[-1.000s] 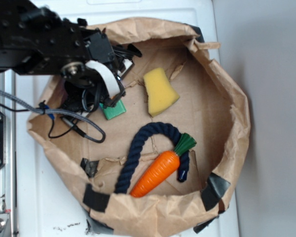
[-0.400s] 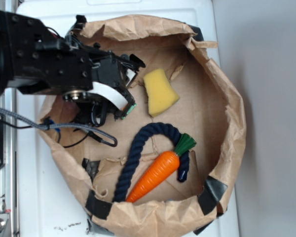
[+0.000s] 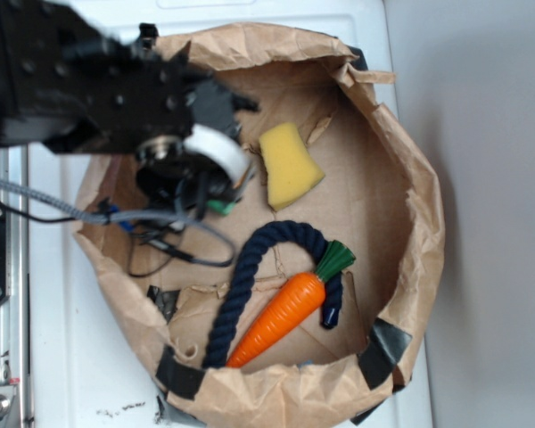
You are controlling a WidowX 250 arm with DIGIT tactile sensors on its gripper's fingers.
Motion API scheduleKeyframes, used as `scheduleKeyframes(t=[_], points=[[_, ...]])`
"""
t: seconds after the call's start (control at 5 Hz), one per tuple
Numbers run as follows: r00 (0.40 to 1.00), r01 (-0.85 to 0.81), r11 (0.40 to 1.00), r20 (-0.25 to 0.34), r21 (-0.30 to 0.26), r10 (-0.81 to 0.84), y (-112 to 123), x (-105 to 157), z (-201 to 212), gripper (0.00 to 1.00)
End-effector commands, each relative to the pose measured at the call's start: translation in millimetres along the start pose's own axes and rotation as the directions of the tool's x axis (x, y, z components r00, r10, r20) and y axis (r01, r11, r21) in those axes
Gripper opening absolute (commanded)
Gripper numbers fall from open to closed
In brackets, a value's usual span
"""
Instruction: Grab the green block.
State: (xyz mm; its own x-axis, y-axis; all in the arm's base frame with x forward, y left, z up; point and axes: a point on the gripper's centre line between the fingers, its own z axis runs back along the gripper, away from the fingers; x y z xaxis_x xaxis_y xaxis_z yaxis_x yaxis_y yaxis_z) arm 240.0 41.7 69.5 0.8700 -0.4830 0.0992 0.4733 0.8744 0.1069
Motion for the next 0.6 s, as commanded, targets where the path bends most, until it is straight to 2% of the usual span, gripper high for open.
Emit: scheduleKeyframes(t=[0.0, 0.2, 0.4], points=[[0.959, -0.269, 0.963, -0.09, -0.007, 0.267, 26.3, 37.2, 91.7, 0.0], [0.933, -0.356, 0.934, -0.074, -0.032, 0.353, 42.3, 40.1, 117.2, 0.0], [0.933, -0.356, 0.934, -0.074, -0.032, 0.353, 42.3, 40.1, 117.2, 1.0]])
